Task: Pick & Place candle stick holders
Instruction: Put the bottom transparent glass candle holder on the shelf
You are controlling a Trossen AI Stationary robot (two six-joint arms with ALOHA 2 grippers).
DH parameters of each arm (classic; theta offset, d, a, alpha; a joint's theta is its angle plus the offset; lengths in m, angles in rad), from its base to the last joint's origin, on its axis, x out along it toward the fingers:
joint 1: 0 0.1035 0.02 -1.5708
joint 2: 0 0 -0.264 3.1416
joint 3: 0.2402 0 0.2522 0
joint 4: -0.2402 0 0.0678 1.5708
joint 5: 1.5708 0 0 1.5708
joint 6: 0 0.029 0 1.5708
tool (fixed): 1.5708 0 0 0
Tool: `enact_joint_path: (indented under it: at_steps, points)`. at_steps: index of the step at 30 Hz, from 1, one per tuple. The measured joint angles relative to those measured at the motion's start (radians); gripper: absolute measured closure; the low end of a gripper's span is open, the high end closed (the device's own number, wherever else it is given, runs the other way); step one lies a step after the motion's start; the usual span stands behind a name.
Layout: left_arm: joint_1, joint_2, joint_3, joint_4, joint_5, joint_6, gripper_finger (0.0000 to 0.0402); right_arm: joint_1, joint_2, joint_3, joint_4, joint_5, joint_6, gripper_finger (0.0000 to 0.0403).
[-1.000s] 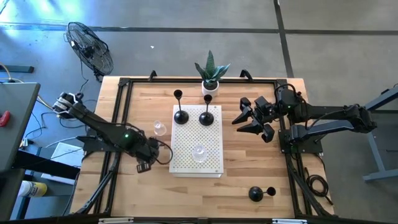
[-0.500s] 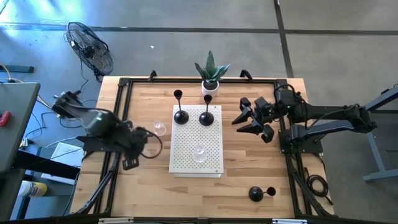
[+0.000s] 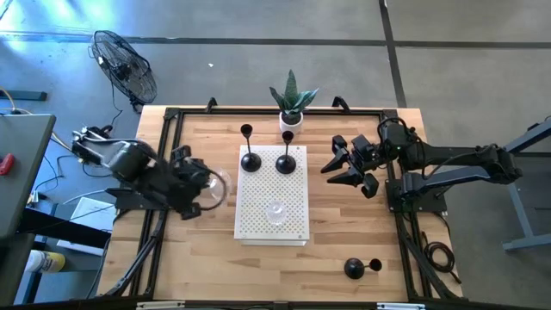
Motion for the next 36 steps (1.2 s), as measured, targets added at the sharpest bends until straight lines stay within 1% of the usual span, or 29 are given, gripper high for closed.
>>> enact_joint_path:
  at_steps: [3, 8, 11, 19, 22, 25, 29, 36]
  points:
    - [0.054, 0.049, 0.000, 0.016, 0.034, 0.042, 0.0379, 0.000, 0.000, 0.000, 0.001, 0.003, 0.000, 0.0255]
    - [0.142, 0.128, 0.014, 0.031, 0.143, 0.203, 0.0379, 0.000, 0.000, 0.000, 0.007, 0.003, 0.000, 0.0258]
    - [0.179, 0.158, 0.076, 0.024, 0.162, 0.282, 0.0379, 0.000, 0.000, 0.000, 0.007, 0.004, 0.002, 0.0258]
    - [0.213, 0.247, 0.275, 0.024, 0.163, 0.449, 0.0379, 0.000, 0.000, 0.000, 0.000, 0.003, 0.000, 0.0258]
    - [0.237, 0.292, 0.316, 0.003, 0.204, 0.515, 0.0379, 0.000, 0.000, 0.000, 0.000, 0.003, 0.000, 0.0258]
    - [0.266, 0.333, 0.335, 0.002, 0.259, 0.578, 0.0379, 0.000, 0.000, 0.000, 0.000, 0.003, 0.000, 0.0258]
    - [0.292, 0.354, 0.348, 0.002, 0.315, 0.652, 0.0379, 0.000, 0.000, 0.000, 0.000, 0.003, 0.000, 0.0258]
    - [0.305, 0.356, 0.348, 0.022, 0.322, 0.726, 0.0379, 0.000, 0.000, 0.000, -0.004, 0.003, 0.000, 0.0258]
